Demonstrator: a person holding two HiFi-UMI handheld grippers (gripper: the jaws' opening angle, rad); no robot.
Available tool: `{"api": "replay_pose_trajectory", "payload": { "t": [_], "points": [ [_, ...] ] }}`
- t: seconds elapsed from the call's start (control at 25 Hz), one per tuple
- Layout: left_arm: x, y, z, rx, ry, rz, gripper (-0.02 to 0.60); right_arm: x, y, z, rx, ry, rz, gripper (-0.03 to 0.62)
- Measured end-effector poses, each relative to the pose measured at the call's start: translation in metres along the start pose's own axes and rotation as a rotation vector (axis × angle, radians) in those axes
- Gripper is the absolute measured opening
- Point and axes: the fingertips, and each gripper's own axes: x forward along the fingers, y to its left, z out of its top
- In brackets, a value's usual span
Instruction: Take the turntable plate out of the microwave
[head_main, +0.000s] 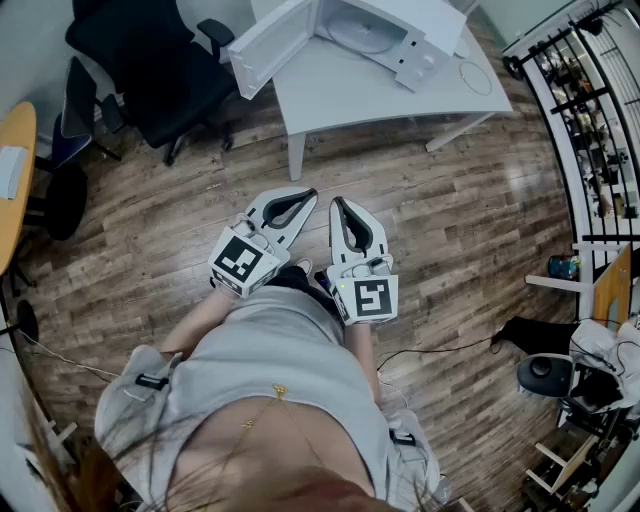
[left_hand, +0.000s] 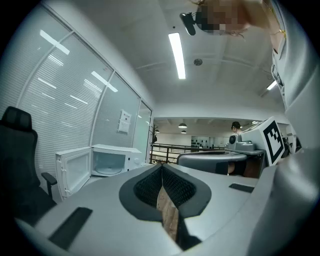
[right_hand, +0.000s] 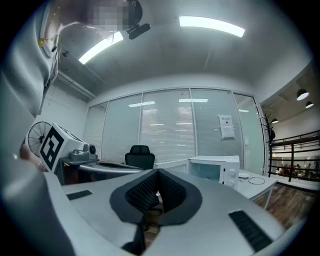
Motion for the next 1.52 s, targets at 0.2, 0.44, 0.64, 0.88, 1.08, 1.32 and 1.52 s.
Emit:
{"api": "replay_pose_trajectory", "payload": {
  "t": [0.2, 0.44, 0.64, 0.88, 1.08, 1.32, 1.52],
  "points": [
    [0.010, -0.001, -0.001, 0.004, -0.005, 0.027, 0.032, -0.003, -0.011, 0.000, 0.038, -0.019, 0.019, 0.018],
    [0.018, -0.001, -0.008, -0.033, -0.017, 0.059, 0.138, -0.007, -0.022, -0.006, 0.057, -0.023, 0.042, 0.075],
    [0.027, 0.001, -0.010, -0.037, -0.008, 0.069, 0.138, -0.010, -0.037, -0.007, 0.076, -0.028, 0.028, 0.087],
    [0.050, 0.008, -0.011, -0.061, -0.009, 0.058, 0.138, -0.001, -0.058, -0.011, 0.095, -0.031, 0.009, 0.088],
    [0.080, 0.023, -0.008, -0.070, -0.016, 0.037, 0.137, 0.016, -0.082, -0.010, 0.096, -0.040, -0.006, 0.087],
    [0.128, 0.057, -0.001, -0.070, -0.028, 0.025, 0.137, 0.048, -0.119, -0.009, 0.095, -0.043, -0.027, 0.087],
    [0.180, 0.106, -0.014, -0.043, 0.018, 0.032, 0.137, 0.078, -0.150, -0.011, 0.097, -0.036, -0.045, 0.087]
  ]
}}
